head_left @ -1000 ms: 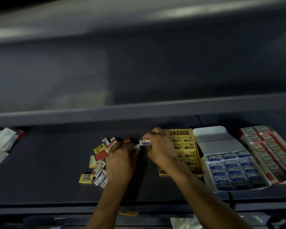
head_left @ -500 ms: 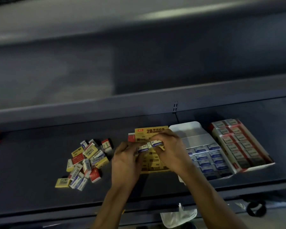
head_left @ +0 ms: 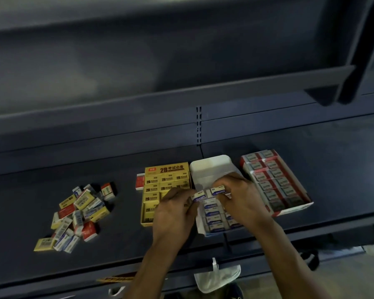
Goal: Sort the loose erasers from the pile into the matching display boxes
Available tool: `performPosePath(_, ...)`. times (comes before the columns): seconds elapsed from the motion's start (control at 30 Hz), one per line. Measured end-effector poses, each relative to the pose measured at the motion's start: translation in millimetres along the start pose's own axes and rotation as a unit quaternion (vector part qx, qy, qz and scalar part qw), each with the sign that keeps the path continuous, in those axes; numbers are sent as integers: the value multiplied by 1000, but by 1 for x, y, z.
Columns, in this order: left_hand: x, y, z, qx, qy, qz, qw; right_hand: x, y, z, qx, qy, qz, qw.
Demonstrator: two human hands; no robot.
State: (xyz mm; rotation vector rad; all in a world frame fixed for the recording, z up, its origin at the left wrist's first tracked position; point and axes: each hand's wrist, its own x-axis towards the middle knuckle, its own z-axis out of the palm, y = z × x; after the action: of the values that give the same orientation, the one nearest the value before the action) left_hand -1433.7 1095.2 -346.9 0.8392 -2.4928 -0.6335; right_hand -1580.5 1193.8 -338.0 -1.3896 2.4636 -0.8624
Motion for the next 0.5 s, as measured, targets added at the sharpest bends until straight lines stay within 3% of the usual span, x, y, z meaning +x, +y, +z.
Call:
performPosePath(0.23, -2, 12, 26, 45, -33, 30, 998, -11, 28, -10, -7, -22, 3, 1000)
performPosePath(0.5, -7, 15, 34, 69, 6, 7, 998, -13, 34, -2, -32, -15, -13, 999)
